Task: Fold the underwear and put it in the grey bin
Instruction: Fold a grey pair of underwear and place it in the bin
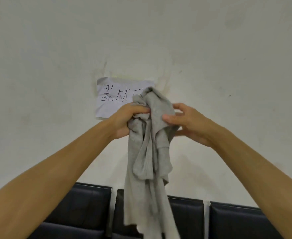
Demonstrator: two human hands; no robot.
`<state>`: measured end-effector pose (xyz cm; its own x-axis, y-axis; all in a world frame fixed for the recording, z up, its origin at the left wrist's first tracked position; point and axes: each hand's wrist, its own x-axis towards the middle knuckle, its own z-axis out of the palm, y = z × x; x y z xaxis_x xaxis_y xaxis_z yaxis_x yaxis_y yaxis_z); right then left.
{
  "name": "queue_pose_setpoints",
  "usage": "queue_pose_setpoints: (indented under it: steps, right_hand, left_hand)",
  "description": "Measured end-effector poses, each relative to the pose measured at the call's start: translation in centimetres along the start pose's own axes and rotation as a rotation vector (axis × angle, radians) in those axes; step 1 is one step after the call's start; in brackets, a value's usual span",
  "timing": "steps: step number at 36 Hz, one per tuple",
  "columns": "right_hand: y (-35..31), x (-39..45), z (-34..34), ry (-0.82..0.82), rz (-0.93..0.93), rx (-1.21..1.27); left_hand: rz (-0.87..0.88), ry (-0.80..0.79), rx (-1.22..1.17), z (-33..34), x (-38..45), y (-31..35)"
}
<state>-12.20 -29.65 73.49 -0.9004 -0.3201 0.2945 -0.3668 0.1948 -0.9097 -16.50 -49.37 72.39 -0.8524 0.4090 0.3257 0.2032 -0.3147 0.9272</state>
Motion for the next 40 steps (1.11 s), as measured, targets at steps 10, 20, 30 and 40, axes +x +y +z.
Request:
queue_pose_setpoints:
  steps: [10, 20, 30, 40]
  right_hand:
    - [3.8, -0.2, 0.2, -0.137, 0.232, -0.235]
    - [5.3, 0.8, 1.9, -0.082, 0.067, -0.167]
    - [4.0, 2.8, 0.0, 0.275, -0.016, 0.479]
    - [3.5, 3.3, -3.9, 0.3, -0.014, 0.483]
  left_hand:
    - [0.005, 0.014, -0.228, -1.2, 0.0, 0.8]
    - [0.07, 0.072, -0.354, -2.1, 0.4, 1.3]
    - [0.01, 0.188, -0.19, -9.0, -0.9, 1.5]
    - [-0.04, 0.394, 0.016, -13.8, -3.0, 1.1]
